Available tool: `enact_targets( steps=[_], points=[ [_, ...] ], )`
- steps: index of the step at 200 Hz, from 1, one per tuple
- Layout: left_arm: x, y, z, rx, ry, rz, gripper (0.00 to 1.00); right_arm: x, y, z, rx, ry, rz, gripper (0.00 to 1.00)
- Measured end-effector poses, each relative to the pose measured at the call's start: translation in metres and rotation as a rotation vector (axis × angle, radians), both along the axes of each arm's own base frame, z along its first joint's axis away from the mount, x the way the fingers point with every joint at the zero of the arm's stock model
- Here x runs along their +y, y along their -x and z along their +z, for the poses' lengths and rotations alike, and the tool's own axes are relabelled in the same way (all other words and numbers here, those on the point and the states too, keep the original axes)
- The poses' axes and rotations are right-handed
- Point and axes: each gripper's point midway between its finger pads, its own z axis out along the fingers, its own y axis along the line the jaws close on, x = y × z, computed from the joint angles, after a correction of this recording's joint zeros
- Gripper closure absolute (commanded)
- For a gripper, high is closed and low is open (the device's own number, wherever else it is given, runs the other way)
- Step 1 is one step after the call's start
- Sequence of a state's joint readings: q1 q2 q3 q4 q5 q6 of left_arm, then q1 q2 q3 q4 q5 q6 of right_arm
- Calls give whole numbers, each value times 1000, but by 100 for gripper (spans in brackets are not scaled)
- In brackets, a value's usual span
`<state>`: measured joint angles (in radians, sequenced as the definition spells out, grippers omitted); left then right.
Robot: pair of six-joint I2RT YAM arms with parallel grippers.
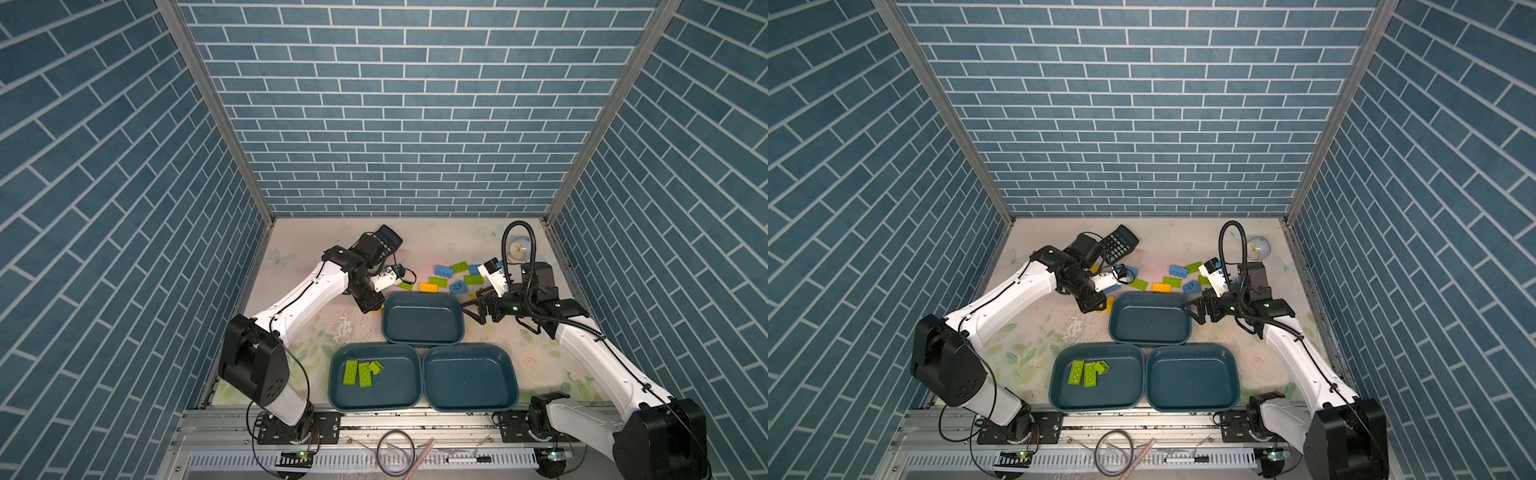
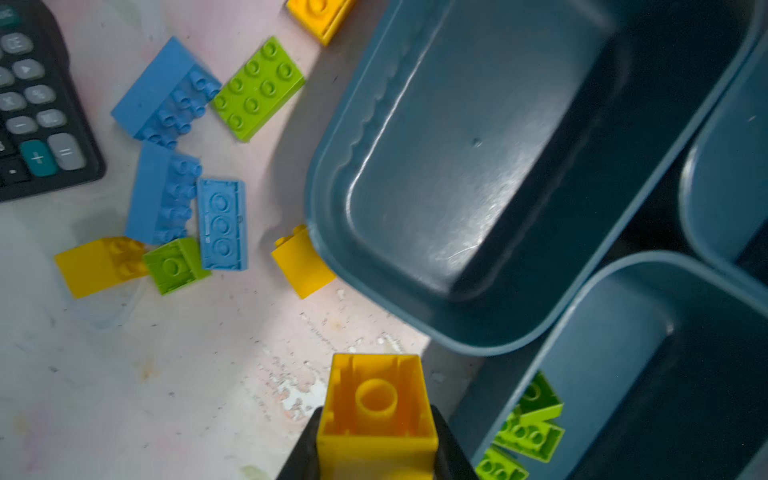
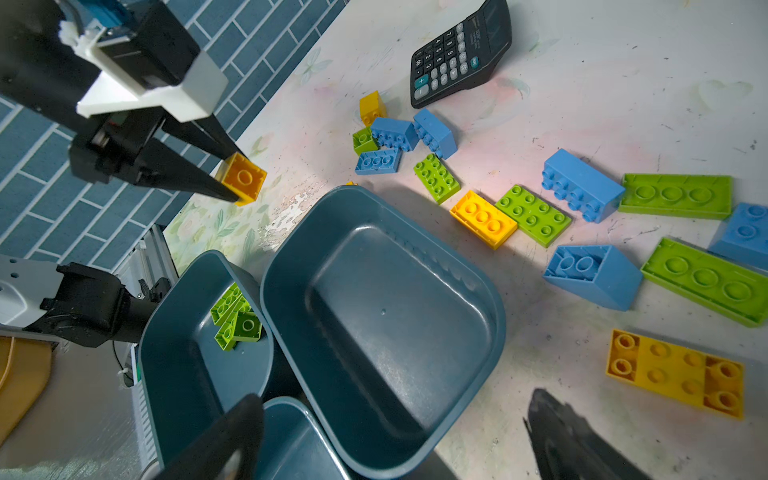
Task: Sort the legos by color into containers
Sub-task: 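Lift the yellow brick with the left gripper from the table, then lower the yellow brick into the farther teal bin and open the left gripper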
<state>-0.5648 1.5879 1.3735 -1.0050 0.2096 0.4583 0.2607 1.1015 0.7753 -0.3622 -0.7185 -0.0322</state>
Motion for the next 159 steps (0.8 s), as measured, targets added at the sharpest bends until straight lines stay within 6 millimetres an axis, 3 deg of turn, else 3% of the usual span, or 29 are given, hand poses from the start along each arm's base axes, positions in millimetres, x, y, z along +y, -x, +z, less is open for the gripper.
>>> enact_targets(
  steps=[29, 66, 90, 117, 159],
  points=[
    [-28, 7, -5, 40, 42, 93, 71, 0, -1, 0, -4, 0, -1, 1],
    [-50, 1, -35, 76, -2, 280, 72, -1, -2, 0, -5, 5, -7, 1],
    [-55, -5, -51, 76, -39, 428, 71, -1, -3, -1, -7, 9, -12, 1],
    [-60, -16, -57, 47, -54, 560, 70, -2, -3, 0, -11, 10, -14, 1],
    [-53, -26, -59, -4, -80, 681, 57, -4, -3, -5, -5, 14, -21, 1]
  ],
)
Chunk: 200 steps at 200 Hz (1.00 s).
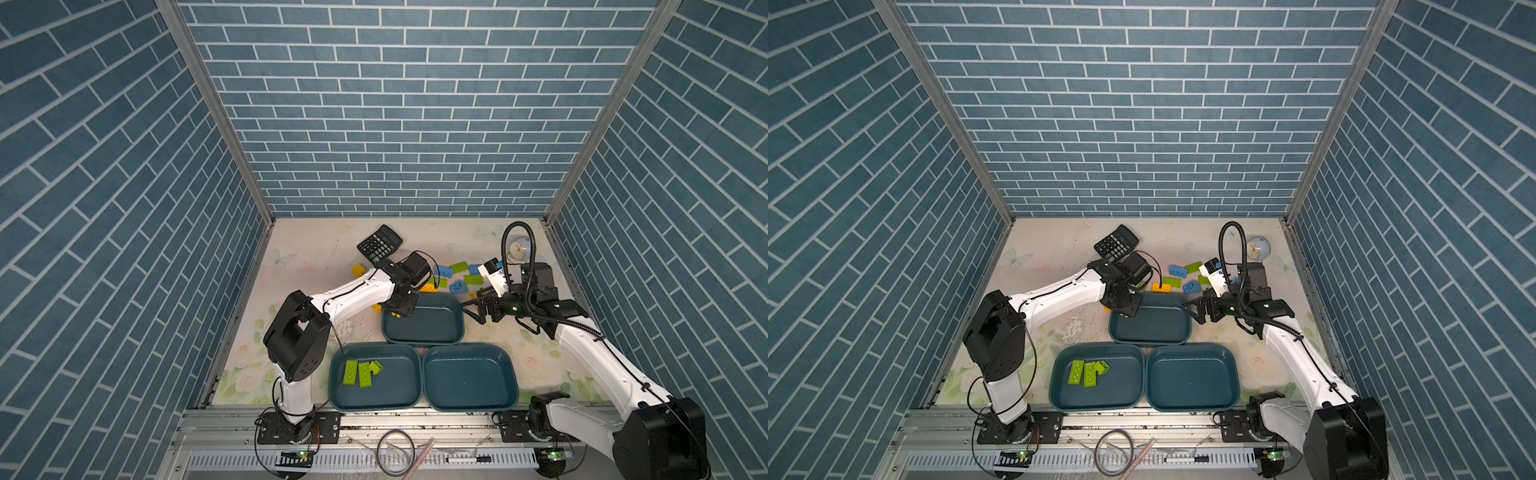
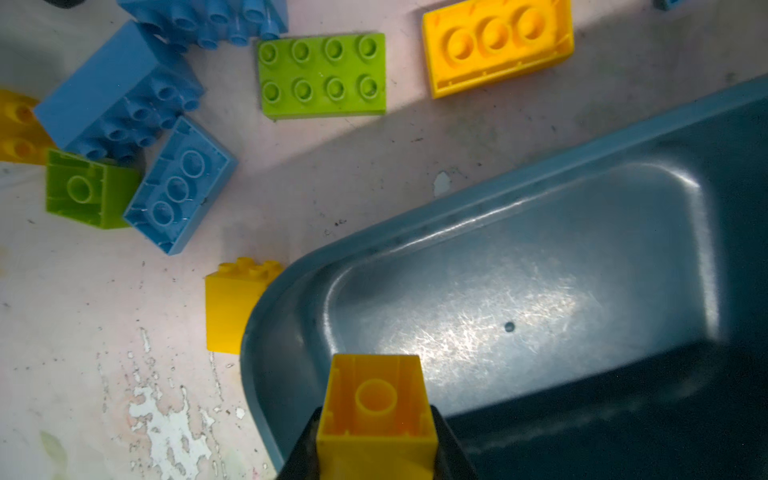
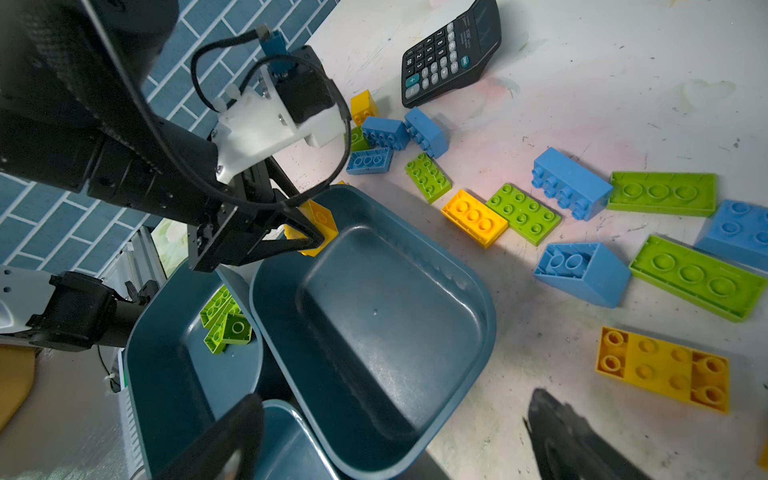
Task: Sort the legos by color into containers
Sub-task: 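Lower the yellow brick into the farther teal bin and open the left gripper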
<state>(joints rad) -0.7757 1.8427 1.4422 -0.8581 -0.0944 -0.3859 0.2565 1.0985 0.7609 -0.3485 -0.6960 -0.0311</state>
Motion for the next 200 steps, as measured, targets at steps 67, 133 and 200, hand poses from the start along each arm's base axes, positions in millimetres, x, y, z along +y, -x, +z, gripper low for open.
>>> enact_targets(
  steps=[67, 133, 200],
  points=[
    [2, -12, 31, -40, 8, 35, 35, -2, 1, 0, 0, -1, -6, 1],
    [75, -69, 55, -88, 3, 166, 29, 0, 1, 1, 14, -17, 2, 1],
    [125, -144, 17, -105, 79, 467, 28, 5, -9, 10, 21, -39, 0, 1]
  ],
)
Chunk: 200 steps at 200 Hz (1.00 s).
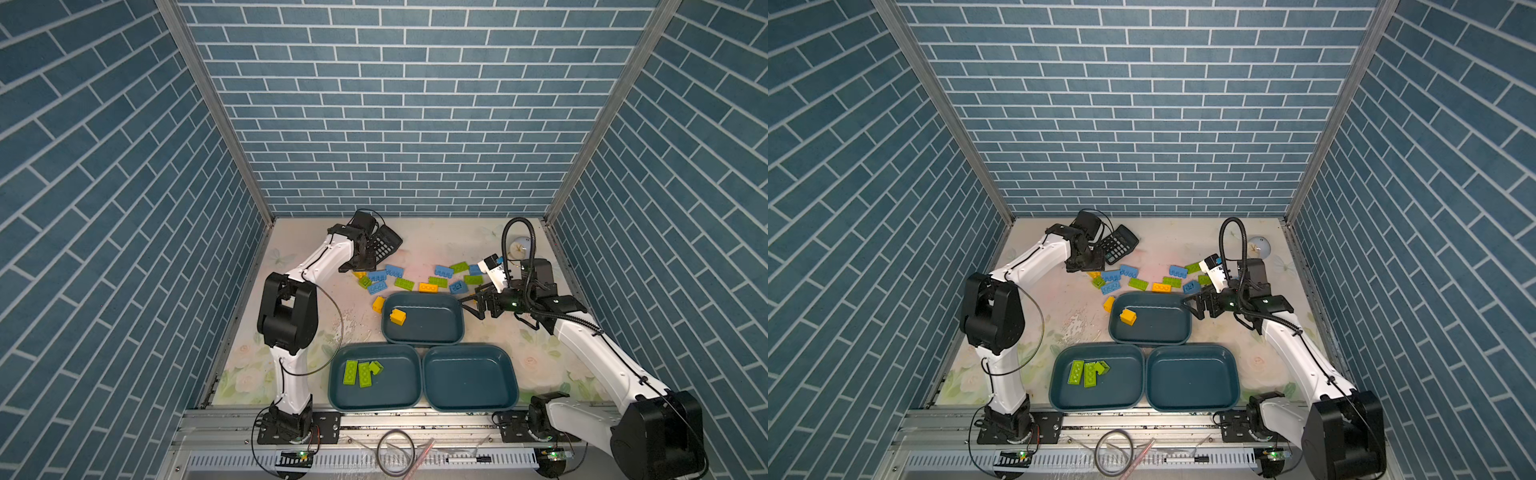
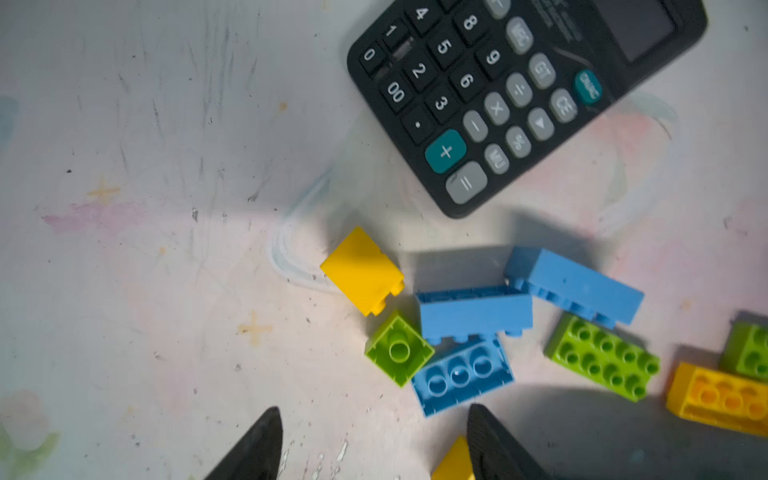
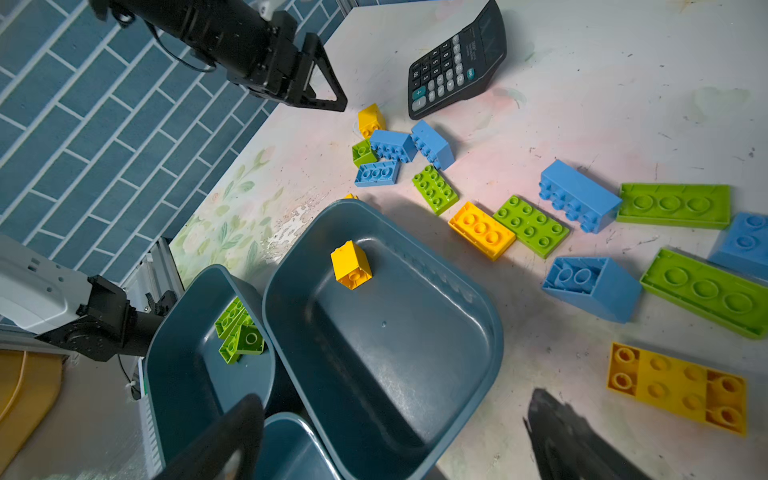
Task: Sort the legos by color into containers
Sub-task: 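Lower the yellow brick into the farther teal bin and open the left gripper, then move the left gripper to the pile and grasp another small yellow brick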
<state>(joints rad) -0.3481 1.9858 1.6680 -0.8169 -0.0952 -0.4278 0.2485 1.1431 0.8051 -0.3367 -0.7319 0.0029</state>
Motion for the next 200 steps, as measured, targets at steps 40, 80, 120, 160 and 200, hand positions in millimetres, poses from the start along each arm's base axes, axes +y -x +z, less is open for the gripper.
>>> enact_targets(
  steps=[40, 80, 120, 160, 200],
  points=[
    [1, -19, -25, -16, 54, 190, 27, 4, -10, 4, 5, -4, 5, 1],
    [7, -38, -37, -33, 77, 331, 28, 6, -15, 2, 24, -7, 12, 1],
    [17, -41, -51, -25, 69, 421, 30, 7, -16, -3, 41, -7, 15, 1],
    [17, -46, -70, 2, 80, 463, 41, 8, -20, -13, 85, -6, 8, 1],
    [12, -45, -79, 23, 100, 467, 68, 9, -25, -13, 88, -6, 7, 1]
  ],
)
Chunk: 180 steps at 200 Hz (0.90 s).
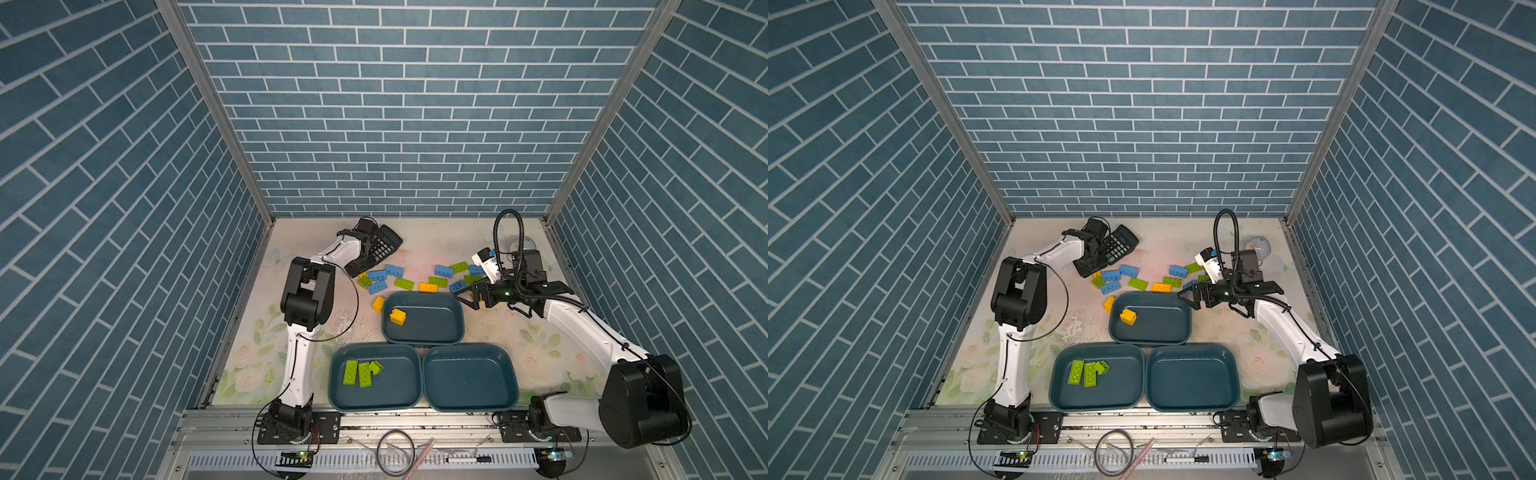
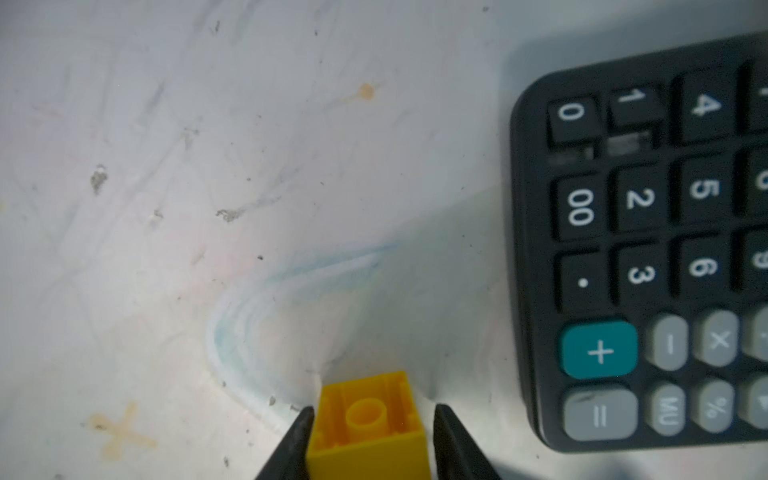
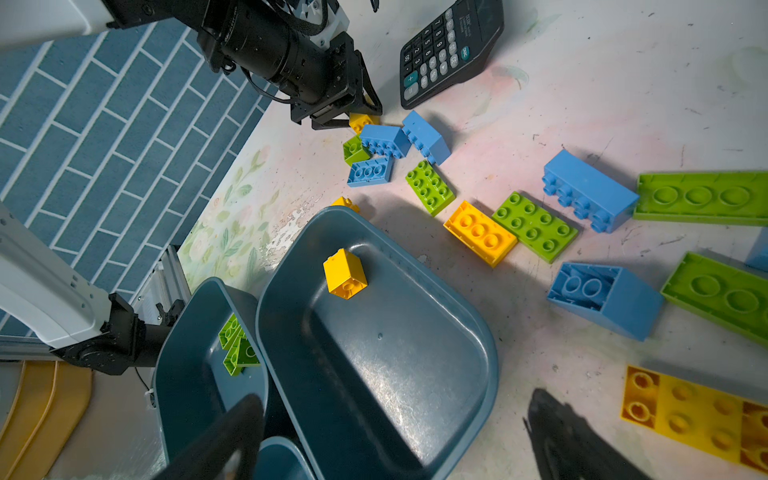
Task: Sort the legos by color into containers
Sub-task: 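Move the left gripper to the pile and grasp another small yellow brick, then carry the yellow brick into the farther teal bin and release it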
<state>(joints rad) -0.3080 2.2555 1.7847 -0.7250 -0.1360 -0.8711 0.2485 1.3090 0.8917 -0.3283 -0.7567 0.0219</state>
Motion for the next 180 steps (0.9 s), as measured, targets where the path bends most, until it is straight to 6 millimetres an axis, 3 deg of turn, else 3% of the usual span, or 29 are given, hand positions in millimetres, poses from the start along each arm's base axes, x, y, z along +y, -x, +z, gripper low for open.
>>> enact_targets(
  steps=[50, 68, 97, 113, 140, 180],
  points=[
    [-1, 0, 7, -4, -11, -51, 70, 0, 0, 0, -2, 0, 0, 1],
    [-2, 3, 23, -21, -18, -89, 70, 0, 0, 2, -6, 0, -1, 1],
    [-9, 20, 69, -79, -14, -162, 70, -1, 2, 10, -32, -7, -1, 1],
    [-24, 38, 95, -115, 7, -218, 70, -1, 4, 17, -53, -12, -1, 1],
    [-55, 82, 121, -132, 38, -325, 70, -2, 9, 28, -86, -21, 0, 1],
    [-101, 154, 122, -82, 83, -498, 70, -6, 24, 29, -76, -17, 2, 1]
  ],
)
